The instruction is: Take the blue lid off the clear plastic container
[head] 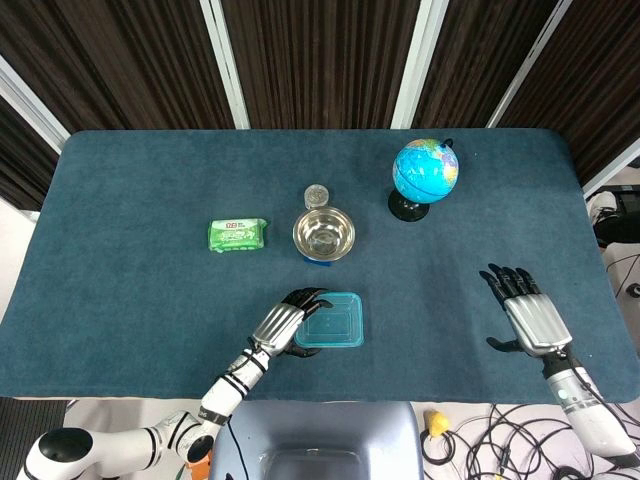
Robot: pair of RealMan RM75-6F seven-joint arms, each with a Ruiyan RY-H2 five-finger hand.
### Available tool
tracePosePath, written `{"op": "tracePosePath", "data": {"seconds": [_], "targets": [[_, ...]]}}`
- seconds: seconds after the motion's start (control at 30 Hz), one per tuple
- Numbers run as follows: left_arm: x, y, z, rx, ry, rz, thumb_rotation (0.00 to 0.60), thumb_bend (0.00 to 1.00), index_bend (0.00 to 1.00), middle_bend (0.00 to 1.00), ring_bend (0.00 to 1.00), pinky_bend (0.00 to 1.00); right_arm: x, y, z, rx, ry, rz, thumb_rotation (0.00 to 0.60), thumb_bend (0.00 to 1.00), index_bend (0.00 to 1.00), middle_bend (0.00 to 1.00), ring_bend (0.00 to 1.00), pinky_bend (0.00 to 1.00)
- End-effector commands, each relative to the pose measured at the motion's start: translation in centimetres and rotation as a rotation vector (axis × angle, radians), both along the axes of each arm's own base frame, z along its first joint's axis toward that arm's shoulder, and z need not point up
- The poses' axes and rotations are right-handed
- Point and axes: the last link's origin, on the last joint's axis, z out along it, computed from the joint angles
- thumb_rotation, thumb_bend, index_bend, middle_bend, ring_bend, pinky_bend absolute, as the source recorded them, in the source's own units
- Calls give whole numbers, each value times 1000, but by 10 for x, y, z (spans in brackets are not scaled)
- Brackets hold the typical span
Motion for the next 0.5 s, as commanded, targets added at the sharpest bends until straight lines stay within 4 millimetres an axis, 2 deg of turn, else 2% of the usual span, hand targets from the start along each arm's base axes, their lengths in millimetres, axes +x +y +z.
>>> {"op": "tracePosePath", "data": {"seconds": [0.03,0.13,0.27,0.4,0.5], "targets": [[-1,0,0,-1,1,5,600,224,432,287,123,194,23,-18,-26,19,-33,93,600,25,44,0,0,0],[-4,-1,2,-10,-2,15,600,225,431,287,123,196,41,-30,-52,8,-67,188,600,29,124,0,0,0],[-7,-1,4,-11,4,20,600,225,431,289,123,206,55,-38,-85,22,-118,260,600,30,268,0,0,0],[-9,-1,6,-8,8,21,600,225,431,295,127,213,72,-39,-111,42,-182,311,600,39,389,0,0,0],[-10,-1,7,-5,12,20,600,225,431,296,129,214,83,-35,-125,70,-223,333,600,45,443,0,0,0]]}}
